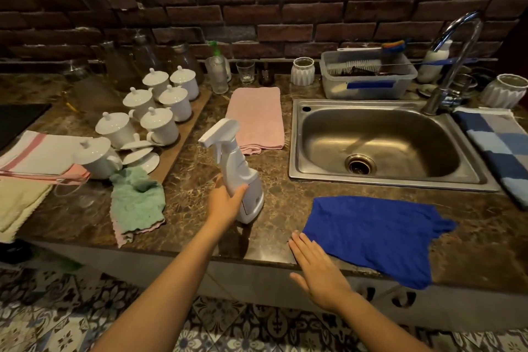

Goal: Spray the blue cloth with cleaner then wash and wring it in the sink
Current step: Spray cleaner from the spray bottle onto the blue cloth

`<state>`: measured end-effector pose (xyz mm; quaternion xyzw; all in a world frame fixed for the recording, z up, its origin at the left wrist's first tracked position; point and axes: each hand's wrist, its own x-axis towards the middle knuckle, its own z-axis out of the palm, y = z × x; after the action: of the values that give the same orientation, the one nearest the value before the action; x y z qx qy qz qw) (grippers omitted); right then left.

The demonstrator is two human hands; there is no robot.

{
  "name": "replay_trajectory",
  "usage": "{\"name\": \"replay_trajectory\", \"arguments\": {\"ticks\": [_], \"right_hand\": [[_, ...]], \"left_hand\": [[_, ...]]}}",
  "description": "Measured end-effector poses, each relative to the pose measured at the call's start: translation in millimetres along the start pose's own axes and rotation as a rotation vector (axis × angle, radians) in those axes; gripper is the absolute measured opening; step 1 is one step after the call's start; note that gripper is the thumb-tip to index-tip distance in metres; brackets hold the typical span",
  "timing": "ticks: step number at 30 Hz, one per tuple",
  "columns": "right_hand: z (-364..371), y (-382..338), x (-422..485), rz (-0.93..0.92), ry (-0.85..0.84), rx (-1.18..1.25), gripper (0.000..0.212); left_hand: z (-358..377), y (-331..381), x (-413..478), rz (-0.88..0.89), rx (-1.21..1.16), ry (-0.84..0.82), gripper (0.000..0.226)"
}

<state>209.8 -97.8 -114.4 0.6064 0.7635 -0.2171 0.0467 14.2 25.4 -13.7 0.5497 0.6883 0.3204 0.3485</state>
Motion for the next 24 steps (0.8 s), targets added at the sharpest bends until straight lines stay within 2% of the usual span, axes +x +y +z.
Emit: {"name": "replay_trajectory", "arguments": {"ticks": [2, 4, 6, 9, 12, 14, 17, 18, 20, 22, 24], "right_hand": [[-12, -5, -2, -0.016, 0.066, 0.159, 0.074], [-30, -12, 0, 0.007, 0.128, 0.429, 0.063], [-56, -19, 0, 0.080, 0.249, 0.612, 0.049], [-105, -30, -6, 0.118, 0.413, 0.867, 0.046], [-155, -36, -20, 0.016, 0.352, 1.153, 0.040], [-177, -32, -33, -0.050, 0.259, 1.206, 0.029], [-193, -23, -52, -0.065, 0.176, 1.297, 0.010], [-195, -20, -58, -0.085, 0.157, 1.380, 0.013], [-194, -11, -71, -0.150, 0.129, 1.537, 0.049], [-191, 0, -85, -0.144, 0.126, 1.592, 0.081], [-183, 13, -96, -0.106, 0.155, 1.587, 0.088]], "left_hand": [[-1, 5, -13, 0.028, 0.060, -0.037, 0.031], [-3, 10, -28, 0.066, 0.091, -0.065, 0.025], [-4, 13, -38, 0.106, 0.090, -0.116, 0.029], [-4, 21, -51, 0.163, 0.067, -0.268, 0.037], [-5, 36, -65, 0.207, -0.098, -0.559, 0.041], [-2, 45, -72, 0.205, -0.219, -0.768, 0.037], [10, 54, -81, 0.201, -0.285, -0.985, 0.035], [16, 55, -85, 0.182, -0.311, -1.034, 0.034], [29, 62, -96, 0.134, -0.380, -1.126, 0.027], [46, 67, -111, 0.077, -0.467, -1.203, 0.012], [65, 70, -124, 0.019, -0.542, -1.244, 0.010]]}}
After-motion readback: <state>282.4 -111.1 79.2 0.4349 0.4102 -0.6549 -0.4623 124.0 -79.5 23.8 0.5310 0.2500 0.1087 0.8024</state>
